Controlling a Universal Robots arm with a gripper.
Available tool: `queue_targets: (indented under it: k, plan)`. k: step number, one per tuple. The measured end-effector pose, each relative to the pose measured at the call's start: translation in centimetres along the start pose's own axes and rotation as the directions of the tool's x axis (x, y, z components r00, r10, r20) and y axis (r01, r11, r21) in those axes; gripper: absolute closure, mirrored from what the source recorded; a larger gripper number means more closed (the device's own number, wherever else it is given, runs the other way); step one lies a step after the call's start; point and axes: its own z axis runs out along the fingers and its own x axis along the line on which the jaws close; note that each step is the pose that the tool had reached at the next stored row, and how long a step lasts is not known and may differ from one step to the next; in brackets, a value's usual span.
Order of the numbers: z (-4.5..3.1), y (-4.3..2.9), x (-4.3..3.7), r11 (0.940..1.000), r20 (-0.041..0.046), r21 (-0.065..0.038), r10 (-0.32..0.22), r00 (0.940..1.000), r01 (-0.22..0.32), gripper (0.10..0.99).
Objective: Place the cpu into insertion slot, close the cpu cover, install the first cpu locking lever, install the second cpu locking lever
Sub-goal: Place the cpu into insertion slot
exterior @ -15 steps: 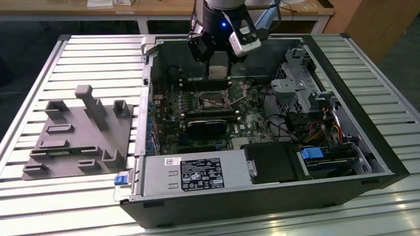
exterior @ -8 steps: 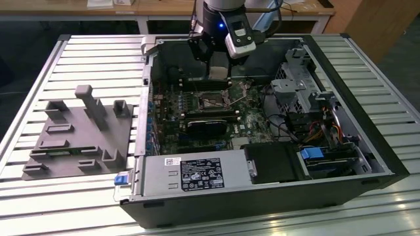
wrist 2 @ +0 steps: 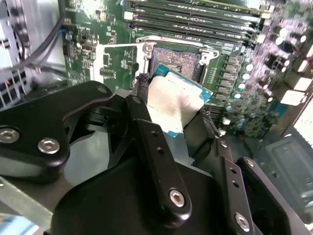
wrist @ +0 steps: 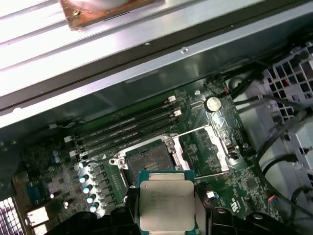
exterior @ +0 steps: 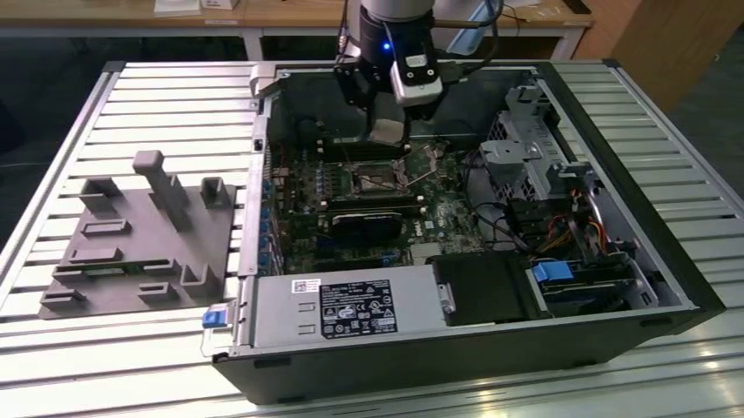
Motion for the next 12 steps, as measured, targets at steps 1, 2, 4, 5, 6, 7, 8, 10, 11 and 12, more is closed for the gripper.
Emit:
queue_targets:
  k: [1,2,4,5,6,7,8,10,11,12]
  plan:
    - [0.02,0.00,0.00,0.9998,0.0016,0.000,0.018,0.9998,-0.018,0.549]
    - [0.03,0.00,0.00,0.9994,0.0032,0.001,0.036,0.9994,-0.036,0.549]
    - [0.06,-0.01,0.00,0.9973,0.0066,0.001,0.073,0.9973,-0.073,0.549]
    - [0.08,-0.01,0.00,0.9958,0.0082,0.002,0.091,0.9958,-0.091,0.549]
    - [0.09,-0.01,0.00,0.9941,0.0098,0.002,0.109,0.9940,-0.109,0.549]
    - [0.10,-0.01,0.00,0.9919,0.0115,0.002,0.127,0.9919,-0.127,0.549]
    - [0.10,-0.01,0.00,0.9895,0.0131,0.002,0.144,0.9894,-0.144,0.549]
    - [0.12,-0.01,0.00,0.9835,0.0165,0.003,0.181,0.9834,-0.181,0.549]
    - [0.13,-0.01,0.00,0.9801,0.0182,0.003,0.198,0.9800,-0.198,0.549]
    - [0.14,-0.01,0.00,0.9764,0.0198,0.003,0.216,0.9762,-0.216,0.549]
